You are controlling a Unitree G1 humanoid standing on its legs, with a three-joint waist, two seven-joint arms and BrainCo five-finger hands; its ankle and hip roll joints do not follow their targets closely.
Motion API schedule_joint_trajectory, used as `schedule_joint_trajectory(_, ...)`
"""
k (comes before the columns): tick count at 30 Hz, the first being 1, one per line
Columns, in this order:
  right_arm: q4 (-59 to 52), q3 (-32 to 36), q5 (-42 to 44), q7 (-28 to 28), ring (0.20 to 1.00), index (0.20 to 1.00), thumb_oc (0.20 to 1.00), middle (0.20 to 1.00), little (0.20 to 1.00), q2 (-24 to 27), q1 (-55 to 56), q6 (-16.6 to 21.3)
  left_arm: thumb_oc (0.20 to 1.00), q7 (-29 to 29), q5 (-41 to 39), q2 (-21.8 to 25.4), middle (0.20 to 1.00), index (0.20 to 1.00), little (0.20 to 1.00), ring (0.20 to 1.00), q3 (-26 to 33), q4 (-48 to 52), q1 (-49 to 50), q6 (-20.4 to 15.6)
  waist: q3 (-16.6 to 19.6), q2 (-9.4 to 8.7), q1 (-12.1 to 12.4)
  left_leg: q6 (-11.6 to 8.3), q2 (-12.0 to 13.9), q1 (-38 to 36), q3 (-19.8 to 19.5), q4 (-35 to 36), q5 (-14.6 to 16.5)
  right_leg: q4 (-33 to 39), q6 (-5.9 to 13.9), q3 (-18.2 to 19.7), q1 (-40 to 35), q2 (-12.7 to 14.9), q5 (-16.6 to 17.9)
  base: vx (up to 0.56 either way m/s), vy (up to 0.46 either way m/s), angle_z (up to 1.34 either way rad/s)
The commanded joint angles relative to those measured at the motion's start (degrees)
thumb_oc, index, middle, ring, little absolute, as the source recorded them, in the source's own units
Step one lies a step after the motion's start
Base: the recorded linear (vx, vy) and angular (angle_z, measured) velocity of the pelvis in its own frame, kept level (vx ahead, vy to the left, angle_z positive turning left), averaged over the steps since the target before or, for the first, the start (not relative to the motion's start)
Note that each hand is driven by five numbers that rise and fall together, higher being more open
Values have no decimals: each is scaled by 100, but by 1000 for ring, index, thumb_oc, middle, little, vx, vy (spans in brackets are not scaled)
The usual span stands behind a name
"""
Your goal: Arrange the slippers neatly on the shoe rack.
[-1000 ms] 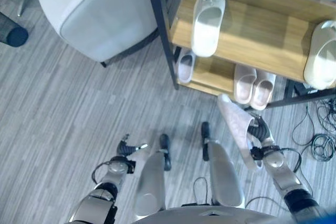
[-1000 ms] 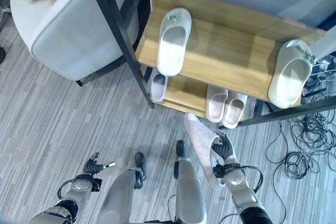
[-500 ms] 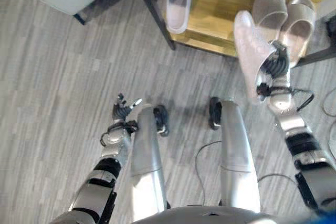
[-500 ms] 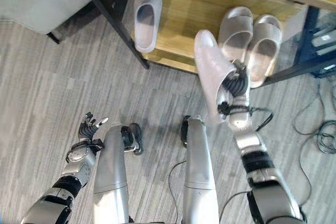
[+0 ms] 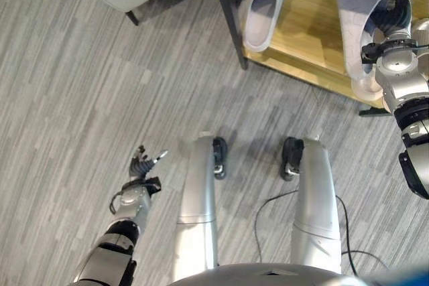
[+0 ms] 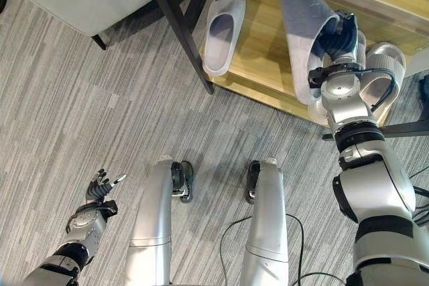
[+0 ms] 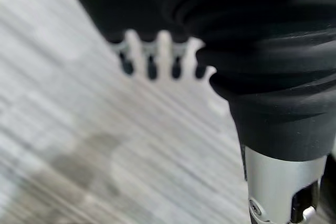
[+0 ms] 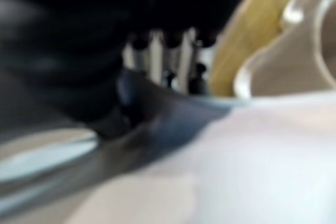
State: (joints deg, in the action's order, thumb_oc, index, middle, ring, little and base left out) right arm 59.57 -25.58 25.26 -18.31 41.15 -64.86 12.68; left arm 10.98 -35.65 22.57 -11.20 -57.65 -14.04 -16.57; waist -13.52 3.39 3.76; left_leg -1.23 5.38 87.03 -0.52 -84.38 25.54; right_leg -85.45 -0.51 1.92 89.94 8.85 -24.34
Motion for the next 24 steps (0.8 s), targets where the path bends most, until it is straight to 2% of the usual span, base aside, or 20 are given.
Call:
schedule_joint_trajectory(1,205,-28,773,16,200,200,200,200,200,160,-730,105,1000,-93,-160,241,1000,1000,1000,1000,65,-231,-62,-102,-5,-100,-15,67,10,124,-277,426,-42,568,225,357,-81,187,140,25,-1,9)
schedule_joint_trajectory(8,741,-106,1415,122,200,200,200,200,200,0,-1229,58,1000,-93,-67,291,1000,1000,1000,1000,-159,-60,-86,-122,38,-53,53,48,-57,212,-251,731,-197,795,252,327,-10,208,233,7,11,6)
schedule_joint_trajectory(13,1067,-352,1567,248,200,200,200,200,200,-124,-1661,-60,1000,-45,94,415,1000,1000,1000,1000,-267,-92,-150,-138,64,-62,107,29,-74,257,-257,949,-297,991,293,244,-10,254,329,-4,10,1)
schedule_joint_trajectory(14,1320,-478,1670,270,200,200,200,200,200,-360,-1889,-113,1000,11,109,402,1000,1000,1000,1000,-400,-172,-334,-113,80,-108,110,15,-79,282,-255,1034,-355,1088,311,220,-10,250,375,0,0,0)
schedule_joint_trajectory(15,1325,-482,1672,273,231,231,231,231,231,-360,-1895,-112,1000,11,109,401,1000,1000,1000,1000,-399,-175,-337,-113,79,-107,109,15,-80,282,-254,1036,-357,1090,311,220,-10,250,377,0,0,0)
schedule_joint_trajectory(16,1402,-469,1710,269,382,382,382,382,382,-408,-1904,-132,1000,29,111,398,1000,1000,1000,1000,-415,-217,-390,-111,81,-111,106,14,-91,283,-254,1053,-370,1086,307,209,-16,249,370,0,0,0)
schedule_joint_trajectory(17,1498,-459,1755,237,1000,1000,1000,1000,1000,-486,-1951,-146,1000,61,110,377,1000,1000,1000,1000,-447,-301,-469,-86,84,-126,103,6,-97,283,-259,1122,-393,1126,305,200,-37,260,367,-1,11,3)
schedule_joint_trajectory(24,1753,-334,1762,140,1000,1000,1000,1000,1000,-845,-1924,-191,1000,201,170,297,1000,1000,1000,1000,-536,-502,-602,-37,40,-153,86,-4,-112,284,-240,1193,-464,1126,297,201,-32,243,425,-1,2,1)
